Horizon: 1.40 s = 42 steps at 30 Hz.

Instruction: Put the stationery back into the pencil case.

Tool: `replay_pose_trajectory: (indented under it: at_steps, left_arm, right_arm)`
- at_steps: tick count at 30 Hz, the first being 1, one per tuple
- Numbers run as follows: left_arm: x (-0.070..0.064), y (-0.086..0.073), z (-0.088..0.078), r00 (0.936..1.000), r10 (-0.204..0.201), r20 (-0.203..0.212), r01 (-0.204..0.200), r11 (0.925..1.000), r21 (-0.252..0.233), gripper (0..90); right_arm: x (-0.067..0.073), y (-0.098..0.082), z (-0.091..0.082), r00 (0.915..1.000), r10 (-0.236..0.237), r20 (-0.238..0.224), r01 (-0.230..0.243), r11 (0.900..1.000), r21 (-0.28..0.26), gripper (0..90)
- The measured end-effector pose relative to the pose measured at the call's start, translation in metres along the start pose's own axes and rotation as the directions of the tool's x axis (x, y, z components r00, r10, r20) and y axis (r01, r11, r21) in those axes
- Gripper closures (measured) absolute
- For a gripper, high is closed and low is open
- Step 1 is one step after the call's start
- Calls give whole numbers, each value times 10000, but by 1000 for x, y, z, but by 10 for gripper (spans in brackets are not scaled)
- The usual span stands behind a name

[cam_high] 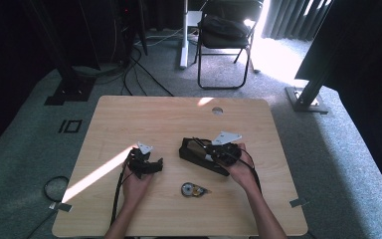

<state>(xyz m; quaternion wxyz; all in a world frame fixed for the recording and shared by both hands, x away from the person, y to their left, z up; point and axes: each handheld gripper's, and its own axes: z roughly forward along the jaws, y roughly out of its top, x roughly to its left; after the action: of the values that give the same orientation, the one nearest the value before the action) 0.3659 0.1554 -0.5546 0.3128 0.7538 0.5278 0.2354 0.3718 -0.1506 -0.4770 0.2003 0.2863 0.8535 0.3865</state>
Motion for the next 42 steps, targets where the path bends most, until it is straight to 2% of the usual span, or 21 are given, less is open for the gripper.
replay_pose_trajectory:
  at_steps: [42]
  left_arm:
    - [0, 0, 0, 10000, -4, -5, 4, 10000, -10, 185]
  right_arm:
    - [-2, -4, 21, 9991, -165, -397, 199, 9961, 856, 787]
